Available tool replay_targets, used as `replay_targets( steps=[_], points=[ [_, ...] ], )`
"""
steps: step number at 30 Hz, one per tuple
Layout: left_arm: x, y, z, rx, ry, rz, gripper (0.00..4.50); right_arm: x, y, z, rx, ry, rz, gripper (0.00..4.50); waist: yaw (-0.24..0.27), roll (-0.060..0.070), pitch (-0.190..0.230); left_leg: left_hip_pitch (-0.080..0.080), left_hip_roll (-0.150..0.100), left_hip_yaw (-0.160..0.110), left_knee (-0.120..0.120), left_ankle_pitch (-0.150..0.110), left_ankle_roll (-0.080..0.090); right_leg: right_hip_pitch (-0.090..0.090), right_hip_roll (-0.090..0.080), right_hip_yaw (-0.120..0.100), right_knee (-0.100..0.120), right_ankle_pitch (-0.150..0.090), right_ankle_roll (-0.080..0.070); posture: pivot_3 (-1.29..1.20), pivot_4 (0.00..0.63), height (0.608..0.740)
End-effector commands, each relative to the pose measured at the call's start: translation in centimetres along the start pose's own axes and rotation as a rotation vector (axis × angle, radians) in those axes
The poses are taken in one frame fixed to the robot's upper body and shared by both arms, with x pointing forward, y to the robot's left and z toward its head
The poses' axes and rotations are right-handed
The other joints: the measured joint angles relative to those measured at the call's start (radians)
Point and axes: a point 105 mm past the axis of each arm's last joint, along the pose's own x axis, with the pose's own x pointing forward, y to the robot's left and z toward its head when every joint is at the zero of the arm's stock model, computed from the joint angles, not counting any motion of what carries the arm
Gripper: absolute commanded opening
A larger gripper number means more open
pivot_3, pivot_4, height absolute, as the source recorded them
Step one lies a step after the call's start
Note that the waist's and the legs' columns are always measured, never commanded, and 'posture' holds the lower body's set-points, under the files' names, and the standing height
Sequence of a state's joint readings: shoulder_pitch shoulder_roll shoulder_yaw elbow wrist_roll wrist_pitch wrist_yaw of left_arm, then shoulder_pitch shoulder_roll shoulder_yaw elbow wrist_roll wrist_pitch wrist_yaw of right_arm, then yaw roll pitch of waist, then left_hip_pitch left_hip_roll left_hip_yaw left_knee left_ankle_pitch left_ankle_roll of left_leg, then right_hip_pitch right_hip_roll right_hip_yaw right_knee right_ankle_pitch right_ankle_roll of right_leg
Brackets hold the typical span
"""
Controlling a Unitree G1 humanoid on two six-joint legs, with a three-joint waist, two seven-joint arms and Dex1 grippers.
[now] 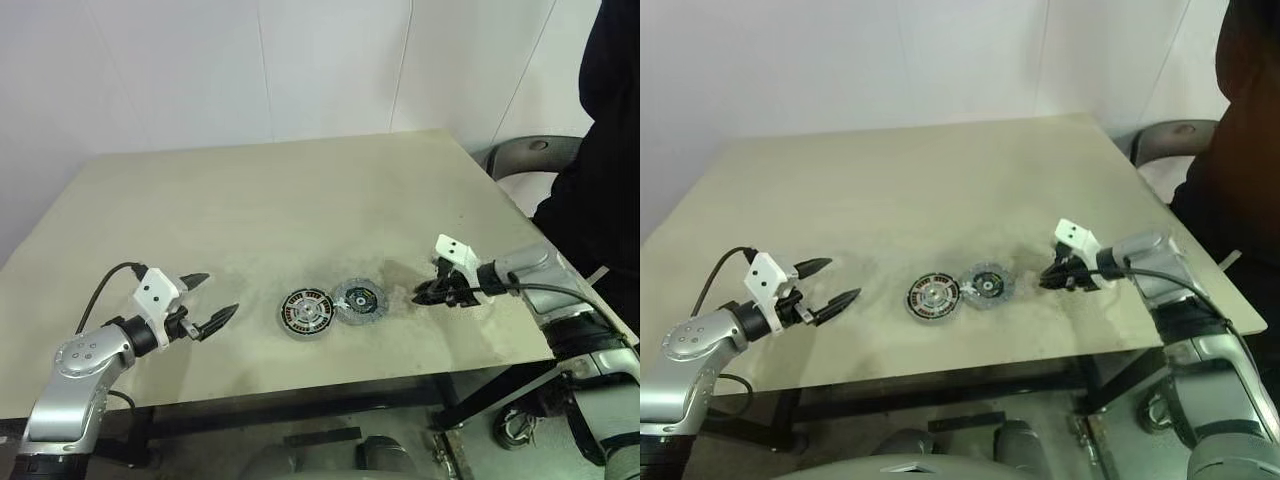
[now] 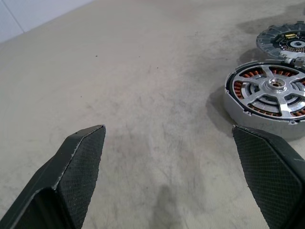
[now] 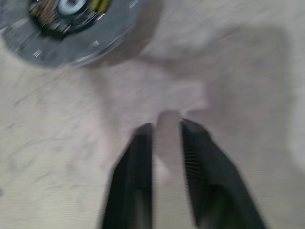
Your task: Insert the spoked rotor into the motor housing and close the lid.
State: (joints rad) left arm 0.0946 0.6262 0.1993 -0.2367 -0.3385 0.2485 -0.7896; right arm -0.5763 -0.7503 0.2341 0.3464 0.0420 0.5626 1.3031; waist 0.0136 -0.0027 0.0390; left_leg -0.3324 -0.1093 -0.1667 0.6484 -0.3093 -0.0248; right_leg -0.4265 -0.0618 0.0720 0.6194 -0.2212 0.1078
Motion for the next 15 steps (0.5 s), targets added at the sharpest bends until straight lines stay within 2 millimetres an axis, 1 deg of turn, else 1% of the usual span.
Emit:
replay_targets(
  steps=[1,5,10,11,13,15],
  points=[
    [0.0,0.1,0.9,0.029,-0.029,-0.002,4.50,-0.2,0.4,1.7,-0.029,-0.075,-0.004,0.07,-0.001,0.000,0.000,0.000,0.000,0.000,0.000,0.000,0.000,0.000,0.000,0.000,0.000,0.000,0.000,0.00,0.000,0.740],
    [-0.1,0.0,0.9,0.028,-0.030,0.002,4.50,1.0,1.2,1.9,-0.015,-0.106,0.021,0.07,-0.001,0.000,0.000,0.001,0.000,0.000,0.000,0.000,0.000,0.000,0.000,0.000,0.000,0.000,0.000,0.00,0.000,0.740],
    [0.0,-0.1,0.9,0.026,-0.032,0.005,4.50,2.0,1.6,2.9,0.014,-0.173,0.029,0.07,0.000,0.000,0.000,0.001,0.000,0.000,0.000,0.000,0.000,0.001,0.000,0.000,0.000,0.001,0.000,0.00,0.000,0.740],
    [0.0,-0.1,0.9,0.025,-0.032,0.006,4.50,2.2,1.6,2.9,0.028,-0.188,0.031,0.07,0.000,0.000,0.000,0.001,0.000,0.000,0.000,0.000,0.000,0.001,0.000,0.000,0.000,0.001,0.000,0.00,0.000,0.740],
    [0.0,-0.1,0.9,0.025,-0.033,0.006,4.50,2.4,1.8,2.6,0.039,-0.200,0.035,0.07,0.000,0.000,0.000,0.001,0.000,0.000,0.000,0.000,0.000,0.001,0.000,0.000,0.000,0.001,0.000,0.00,0.000,0.740],
    [-0.1,0.0,0.9,0.024,-0.033,0.009,4.50,2.5,2.0,3.1,0.050,-0.238,0.047,0.07,0.001,0.000,0.000,0.001,0.000,0.000,0.000,0.000,0.000,0.001,0.000,0.000,0.000,0.001,0.000,0.00,0.000,0.740]
  ],
)
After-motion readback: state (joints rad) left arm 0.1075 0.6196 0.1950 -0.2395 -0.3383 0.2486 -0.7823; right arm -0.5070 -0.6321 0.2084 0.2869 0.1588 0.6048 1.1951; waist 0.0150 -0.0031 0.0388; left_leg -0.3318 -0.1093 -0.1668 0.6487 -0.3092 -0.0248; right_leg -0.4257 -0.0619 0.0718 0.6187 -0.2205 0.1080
